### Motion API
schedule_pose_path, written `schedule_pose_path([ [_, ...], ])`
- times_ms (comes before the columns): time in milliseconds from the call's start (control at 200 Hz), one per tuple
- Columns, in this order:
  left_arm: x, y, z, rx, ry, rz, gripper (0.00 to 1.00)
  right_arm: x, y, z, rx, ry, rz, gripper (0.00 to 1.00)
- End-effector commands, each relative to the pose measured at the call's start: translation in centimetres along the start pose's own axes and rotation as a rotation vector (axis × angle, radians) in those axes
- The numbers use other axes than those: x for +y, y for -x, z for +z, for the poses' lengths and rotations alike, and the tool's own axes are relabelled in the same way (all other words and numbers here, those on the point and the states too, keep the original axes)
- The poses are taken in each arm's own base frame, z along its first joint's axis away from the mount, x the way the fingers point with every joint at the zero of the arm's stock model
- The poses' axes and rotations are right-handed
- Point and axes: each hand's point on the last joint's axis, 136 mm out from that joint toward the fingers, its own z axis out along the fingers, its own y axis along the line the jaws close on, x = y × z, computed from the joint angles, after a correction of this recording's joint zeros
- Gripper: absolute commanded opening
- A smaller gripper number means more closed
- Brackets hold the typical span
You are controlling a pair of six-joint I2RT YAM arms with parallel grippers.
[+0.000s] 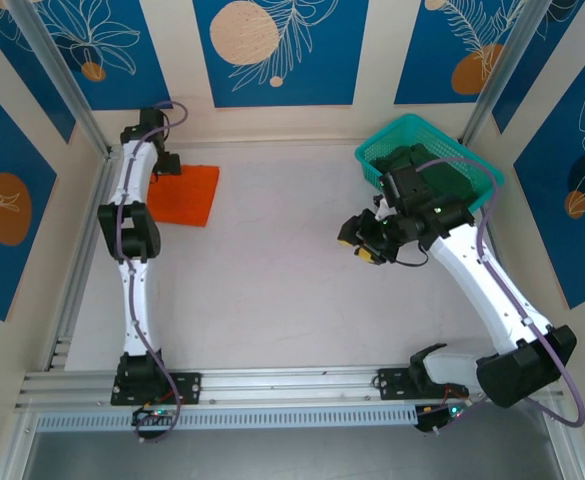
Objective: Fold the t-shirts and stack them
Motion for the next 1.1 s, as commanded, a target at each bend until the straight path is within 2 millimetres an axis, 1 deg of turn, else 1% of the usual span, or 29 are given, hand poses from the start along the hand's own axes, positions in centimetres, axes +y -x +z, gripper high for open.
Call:
schedule_pose_path([
  [0,-1.5,1.3,-7.3,-0.051,-0.205,-0.137,1.00,1.0,0.2,0.6,-0.002,0.026,-0.017,0.50],
  [45,-1.8,0.5,-7.8,-0.044,-0.207,-0.130,1.00,1.2,0.0,0.9,0.004,0.029,-0.026,0.50],
  [100,-1.3,-0.1,-8.1,-0.044,-0.186,-0.133,1.00,1.2,-0.3,1.2,0.012,0.033,-0.036,0.50],
  [185,0.5,-1.1,-7.6,-0.024,-0.114,-0.135,1.00,1.1,-0.6,1.4,0.017,0.041,-0.045,0.50],
  [245,1.9,-1.1,-7.6,-0.018,-0.076,-0.143,1.00,0.9,-0.8,1.4,0.017,0.045,-0.048,0.50],
  [290,2.2,-0.9,-8.0,-0.018,-0.095,-0.151,1.00,0.7,-0.8,1.4,0.013,0.048,-0.049,0.50],
  [330,1.5,-0.7,-8.5,-0.025,-0.145,-0.142,1.00,0.6,-0.9,1.3,0.010,0.051,-0.051,0.50],
  [385,-0.6,-0.6,-9.3,-0.033,-0.258,-0.114,1.00,0.3,-0.9,1.3,0.009,0.053,-0.048,0.50],
  [425,-2.4,-1.3,-9.5,-0.010,-0.345,-0.099,1.00,0.2,-0.9,1.3,0.007,0.056,-0.045,0.50],
  [465,-4.0,-2.4,-9.4,0.033,-0.403,-0.088,1.00,0.1,-0.8,1.3,0.005,0.058,-0.044,0.50],
  [570,-7.5,-6.0,-7.8,0.141,-0.441,-0.031,0.99,-0.2,-0.8,1.3,0.000,0.066,-0.042,0.50],
  [610,-8.2,-7.1,-7.0,0.178,-0.427,-0.021,0.99,-0.3,-0.8,1.3,-0.001,0.069,-0.044,0.50],
  [660,-8.5,-8.2,-5.8,0.214,-0.390,-0.021,0.99,-0.4,-0.8,1.2,-0.004,0.073,-0.045,0.50],
  [730,-8.3,-9.0,-4.1,0.243,-0.332,-0.039,1.00,-0.7,-0.9,1.1,-0.005,0.075,-0.042,0.50],
  [805,-7.5,-9.2,-2.3,0.253,-0.257,-0.053,1.00,-1.0,-0.9,1.0,-0.005,0.080,-0.036,0.50],
  [920,-6.5,-8.8,-0.3,0.252,-0.169,-0.041,1.00,-1.3,-0.9,0.6,-0.012,0.087,-0.029,0.50],
  [1095,-5.8,-9.6,2.5,0.305,-0.110,-0.031,1.00,-1.8,-0.9,0.1,-0.020,0.084,-0.023,0.51],
])
